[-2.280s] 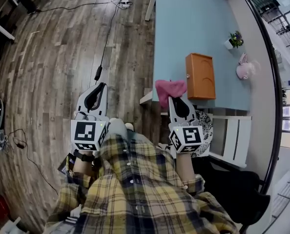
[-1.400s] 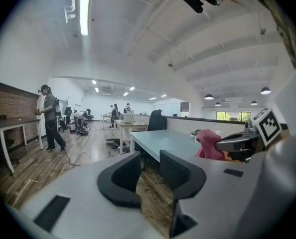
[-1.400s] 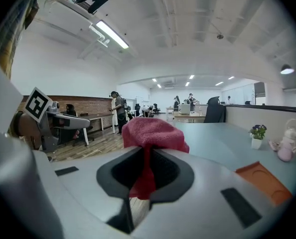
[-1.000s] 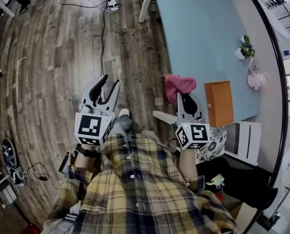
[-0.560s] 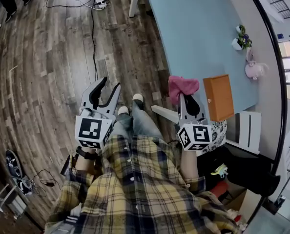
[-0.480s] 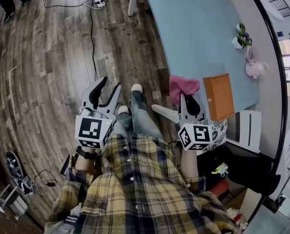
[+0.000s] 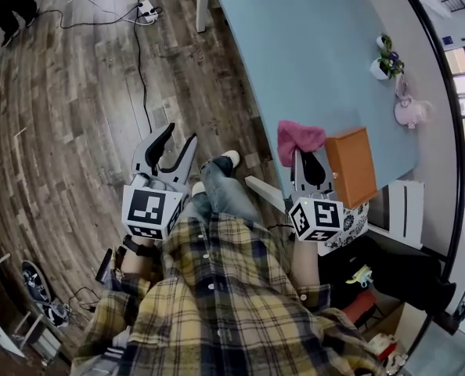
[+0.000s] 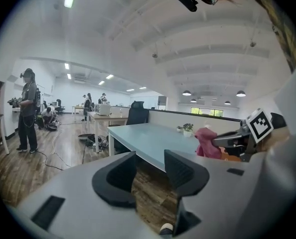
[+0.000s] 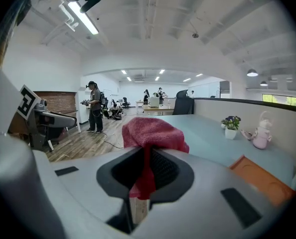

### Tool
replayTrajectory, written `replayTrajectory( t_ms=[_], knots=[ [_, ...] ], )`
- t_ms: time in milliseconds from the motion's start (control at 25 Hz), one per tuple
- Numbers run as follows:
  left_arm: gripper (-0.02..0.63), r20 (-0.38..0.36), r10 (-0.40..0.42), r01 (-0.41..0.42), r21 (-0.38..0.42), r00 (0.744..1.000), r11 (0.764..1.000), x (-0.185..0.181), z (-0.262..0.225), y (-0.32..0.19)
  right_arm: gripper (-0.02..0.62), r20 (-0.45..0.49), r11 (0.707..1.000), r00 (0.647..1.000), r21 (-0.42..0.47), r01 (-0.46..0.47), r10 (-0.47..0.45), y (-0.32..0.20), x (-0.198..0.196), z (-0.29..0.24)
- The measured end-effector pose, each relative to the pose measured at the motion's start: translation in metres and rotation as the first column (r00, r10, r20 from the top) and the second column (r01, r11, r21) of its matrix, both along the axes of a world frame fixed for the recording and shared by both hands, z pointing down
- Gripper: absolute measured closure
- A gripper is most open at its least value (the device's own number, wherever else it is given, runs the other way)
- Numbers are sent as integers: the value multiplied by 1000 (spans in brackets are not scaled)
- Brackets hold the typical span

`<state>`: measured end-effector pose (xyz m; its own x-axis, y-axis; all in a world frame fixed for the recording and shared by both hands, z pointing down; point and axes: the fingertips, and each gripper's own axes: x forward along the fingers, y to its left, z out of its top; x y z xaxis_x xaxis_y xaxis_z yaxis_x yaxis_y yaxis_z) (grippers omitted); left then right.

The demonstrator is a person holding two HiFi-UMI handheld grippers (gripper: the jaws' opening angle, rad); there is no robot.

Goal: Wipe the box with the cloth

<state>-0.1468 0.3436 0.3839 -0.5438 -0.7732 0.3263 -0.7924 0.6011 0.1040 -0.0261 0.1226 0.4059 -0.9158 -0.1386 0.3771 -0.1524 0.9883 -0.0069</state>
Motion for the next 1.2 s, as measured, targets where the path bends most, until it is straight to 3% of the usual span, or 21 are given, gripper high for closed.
replayTrajectory(
  t_ms=[360,640,880,1200],
  knots=[
    [434,37,159,-159,2,987,987,-60,-14,-110,549,37,986,985,4,-167,167,-91,-23,-11],
    [434,59,353,-355,22,934,935,-59,-16,-211,549,65,930,929,17,-366,364,-157,13,-15],
    [434,70,509,-512,25,858,859,-40,-20,-290,549,80,858,856,26,-514,510,-201,51,-19],
    [434,46,721,-723,24,691,691,-1,-17,-371,549,53,711,711,25,-703,701,-221,107,-18]
  ],
)
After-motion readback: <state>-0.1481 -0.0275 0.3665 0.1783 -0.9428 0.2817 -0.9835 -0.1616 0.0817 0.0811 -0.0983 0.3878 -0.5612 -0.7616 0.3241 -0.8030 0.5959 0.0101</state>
